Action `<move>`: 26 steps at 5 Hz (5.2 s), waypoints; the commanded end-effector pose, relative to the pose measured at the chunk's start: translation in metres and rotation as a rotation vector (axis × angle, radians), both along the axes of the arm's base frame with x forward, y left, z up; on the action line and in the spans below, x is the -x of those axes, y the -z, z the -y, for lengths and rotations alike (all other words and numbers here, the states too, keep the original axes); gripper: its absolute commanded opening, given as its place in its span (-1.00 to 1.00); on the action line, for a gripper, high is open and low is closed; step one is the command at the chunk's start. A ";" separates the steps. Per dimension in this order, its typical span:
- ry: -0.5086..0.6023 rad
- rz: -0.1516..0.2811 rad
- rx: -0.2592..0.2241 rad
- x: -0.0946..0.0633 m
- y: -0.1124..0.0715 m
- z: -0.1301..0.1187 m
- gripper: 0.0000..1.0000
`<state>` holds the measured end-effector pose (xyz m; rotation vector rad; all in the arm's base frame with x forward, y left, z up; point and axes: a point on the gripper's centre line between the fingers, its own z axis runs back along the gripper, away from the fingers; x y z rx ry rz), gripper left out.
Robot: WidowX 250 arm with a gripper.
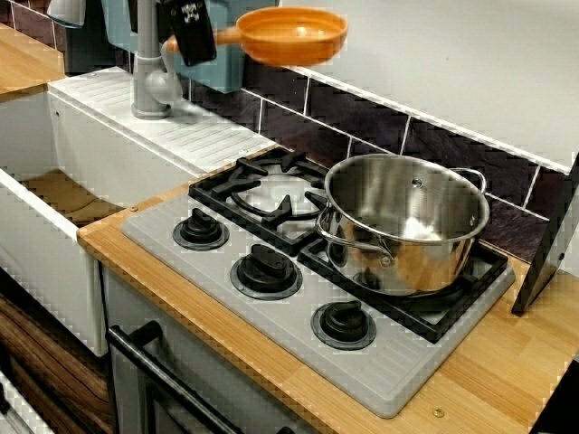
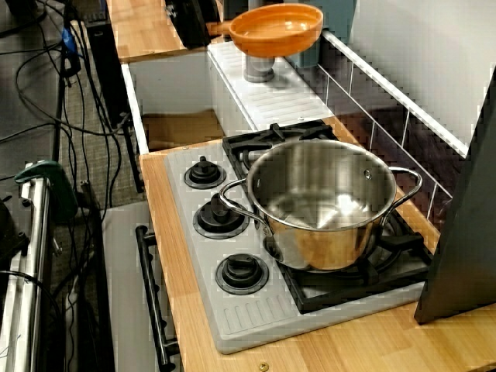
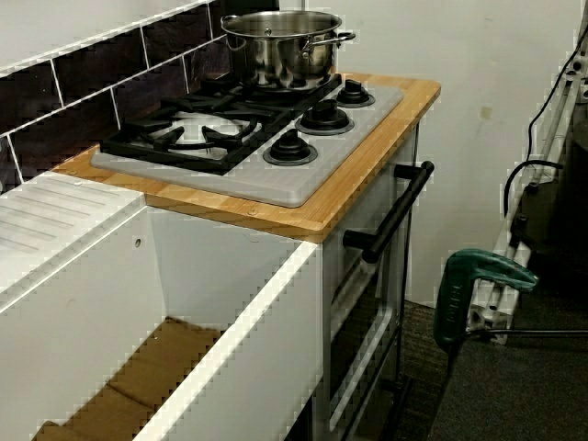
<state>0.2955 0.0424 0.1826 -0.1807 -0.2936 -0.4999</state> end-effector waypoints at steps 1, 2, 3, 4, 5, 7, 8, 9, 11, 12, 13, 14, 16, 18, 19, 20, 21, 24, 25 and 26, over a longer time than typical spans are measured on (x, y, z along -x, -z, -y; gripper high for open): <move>-0.063 0.128 0.178 0.015 -0.010 -0.016 -1.00; -0.086 0.088 0.263 0.012 -0.001 -0.022 -1.00; -0.081 0.084 0.274 0.010 0.003 -0.023 -1.00; -0.070 0.086 0.295 0.013 0.009 -0.018 -1.00; -0.055 -0.014 0.211 0.010 0.017 -0.010 -1.00; -0.014 -0.059 0.001 0.003 0.041 0.018 -1.00; -0.030 -0.071 -0.055 -0.006 0.051 0.023 -1.00; -0.024 -0.105 -0.052 -0.014 0.064 0.020 -1.00; -0.043 -0.148 -0.022 -0.018 0.074 0.006 -1.00; -0.044 -0.158 -0.024 -0.013 0.082 0.005 -1.00; -0.033 -0.162 -0.037 -0.008 0.089 0.010 -1.00; -0.035 -0.170 -0.045 -0.006 0.092 0.013 -1.00; -0.012 -0.251 0.039 -0.001 0.082 0.006 1.00; -0.030 -0.232 0.144 -0.006 0.048 0.008 1.00; -0.185 -0.114 0.125 -0.016 0.049 0.017 1.00; -0.261 -0.156 0.119 -0.035 0.060 0.021 1.00; -0.276 -0.212 0.119 -0.053 0.064 0.016 1.00; -0.202 -0.275 0.113 -0.057 0.072 0.002 1.00; -0.203 -0.240 0.090 -0.052 0.080 0.007 1.00; -0.224 -0.216 0.091 -0.051 0.085 0.009 1.00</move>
